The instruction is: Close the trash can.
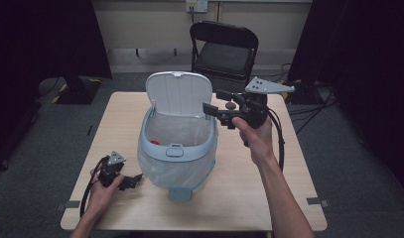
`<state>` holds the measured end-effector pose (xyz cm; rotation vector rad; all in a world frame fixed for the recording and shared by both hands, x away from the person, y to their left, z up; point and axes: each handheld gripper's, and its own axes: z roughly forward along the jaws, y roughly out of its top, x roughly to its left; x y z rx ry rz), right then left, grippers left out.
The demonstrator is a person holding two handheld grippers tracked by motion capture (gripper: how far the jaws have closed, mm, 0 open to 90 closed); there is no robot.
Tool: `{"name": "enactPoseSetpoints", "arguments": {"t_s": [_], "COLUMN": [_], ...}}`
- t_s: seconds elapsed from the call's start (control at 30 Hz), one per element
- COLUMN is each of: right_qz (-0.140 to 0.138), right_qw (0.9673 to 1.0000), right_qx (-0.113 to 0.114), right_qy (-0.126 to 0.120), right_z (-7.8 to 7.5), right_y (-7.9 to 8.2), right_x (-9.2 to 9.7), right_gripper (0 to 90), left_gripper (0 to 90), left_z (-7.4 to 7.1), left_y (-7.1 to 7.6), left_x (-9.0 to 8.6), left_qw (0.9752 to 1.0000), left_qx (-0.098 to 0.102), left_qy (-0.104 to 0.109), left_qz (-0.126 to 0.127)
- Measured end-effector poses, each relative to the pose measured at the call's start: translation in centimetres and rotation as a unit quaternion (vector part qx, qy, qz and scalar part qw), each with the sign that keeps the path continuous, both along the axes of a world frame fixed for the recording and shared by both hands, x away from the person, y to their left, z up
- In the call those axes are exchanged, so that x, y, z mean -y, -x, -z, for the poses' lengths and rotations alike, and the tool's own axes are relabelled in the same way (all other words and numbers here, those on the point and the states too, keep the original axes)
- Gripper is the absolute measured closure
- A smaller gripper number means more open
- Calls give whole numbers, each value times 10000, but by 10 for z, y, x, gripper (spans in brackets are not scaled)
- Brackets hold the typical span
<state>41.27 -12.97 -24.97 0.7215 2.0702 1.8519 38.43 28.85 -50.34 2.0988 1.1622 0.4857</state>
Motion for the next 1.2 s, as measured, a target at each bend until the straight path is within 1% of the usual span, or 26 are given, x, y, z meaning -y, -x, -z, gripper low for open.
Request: {"name": "enactPoseSetpoints", "arguments": {"t_s": [0.03,0.13,0.17,0.2,0.23,0.27,0.3,0.33,0.4,0.5,0.57,0.6,0.67,0.73,0.8,0.9,1.0,1.07,1.17,1.2], "right_qz": [39,207,207,319,375,473,550,675,846,961,1081,1122,1114,1118,1116,1205,1211,1212,1268,1331], "right_qw": [10000,9998,9998,9994,9992,9988,9983,9974,9957,9944,9930,9924,9927,9927,9931,9919,9918,9920,9913,9904], "right_qx": [-8,-53,-53,-78,-87,-101,-90,-65,-58,-175,-183,-223,-249,-254,-241,-202,-227,-240,-251,-251], "right_qy": [-16,56,56,78,79,113,161,262,385,414,439,463,394,361,274,355,333,276,257,277], "right_z": [1,2,2,3,3,3,3,3,3,5,5,5,6,5,4,2,1,0,0,0], "right_y": [-1,-4,-4,-8,-10,-13,-17,-20,-25,-36,-44,-47,-55,-60,-63,-65,-68,-70,-75,-77], "right_x": [2,8,8,13,15,17,18,19,19,20,19,17,13,10,8,4,4,4,3,2], "right_gripper": [298,302,302,301,297,276,233,203,207,216,218,219,219,218,223,236,232,232,231,227], "left_gripper": [0,0,0,0,0,0,0,0,0,0,0,0,0,0,0,0,0,0,0,0], "left_z": [0,0,0,0,0,0,0,0,0,0,0,0,0,0,0,0,0,0,0,0], "left_y": [0,0,0,0,0,0,0,0,0,0,0,0,0,0,0,0,0,0,0,0], "left_x": [0,0,0,0,0,0,0,0,0,0,0,0,0,0,0,0,-1,-1,-1,-1], "left_qw": [10000,10000,10000,10000,10000,10000,10000,10000,10000,10000,10000,10000,10000,10000,10000,10000,10000,10000,10000,10000], "left_qx": [3,-1,-1,1,1,-1,-1,-1,-1,-1,-1,0,2,-2,2,-2,1,0,0,1], "left_qy": [-3,-1,-1,0,0,2,0,1,0,0,0,-1,-2,0,-4,-12,-7,-4,-8,-8], "left_qz": [-5,1,1,0,0,-1,1,0,0,0,1,-1,-6,0,0,18,32,29,32,33]}}
